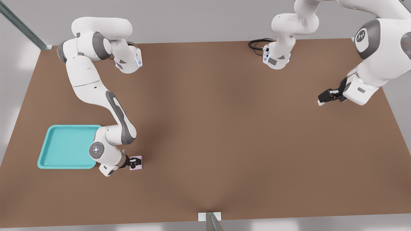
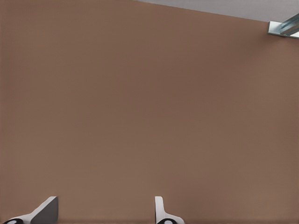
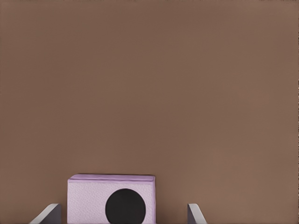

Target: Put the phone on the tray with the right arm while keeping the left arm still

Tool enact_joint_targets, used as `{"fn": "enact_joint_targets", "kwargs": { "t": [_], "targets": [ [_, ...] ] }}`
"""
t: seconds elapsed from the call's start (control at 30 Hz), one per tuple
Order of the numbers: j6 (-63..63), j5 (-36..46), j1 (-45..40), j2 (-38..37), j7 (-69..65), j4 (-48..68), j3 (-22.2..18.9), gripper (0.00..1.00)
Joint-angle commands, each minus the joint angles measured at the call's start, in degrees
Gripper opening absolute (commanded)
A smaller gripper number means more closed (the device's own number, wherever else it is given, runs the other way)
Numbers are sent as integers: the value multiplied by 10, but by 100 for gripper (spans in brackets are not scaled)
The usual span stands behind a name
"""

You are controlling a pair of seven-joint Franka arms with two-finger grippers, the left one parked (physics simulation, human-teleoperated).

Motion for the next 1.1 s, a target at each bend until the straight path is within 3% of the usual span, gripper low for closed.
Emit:
{"fn": "enact_joint_targets", "kwargs": {
  "t": [0.0, 0.4, 0.7, 1.07],
  "targets": [
    [20, 1, -1, 0, -82, 0, 0, 100],
    [47, 1, -1, -12, -74, -41, 0, 100],
    [51, -1, -1, -15, 43, -56, 0, 100],
    [59, -2, 2, -39, 45, -84, 0, 100]
  ]
}}
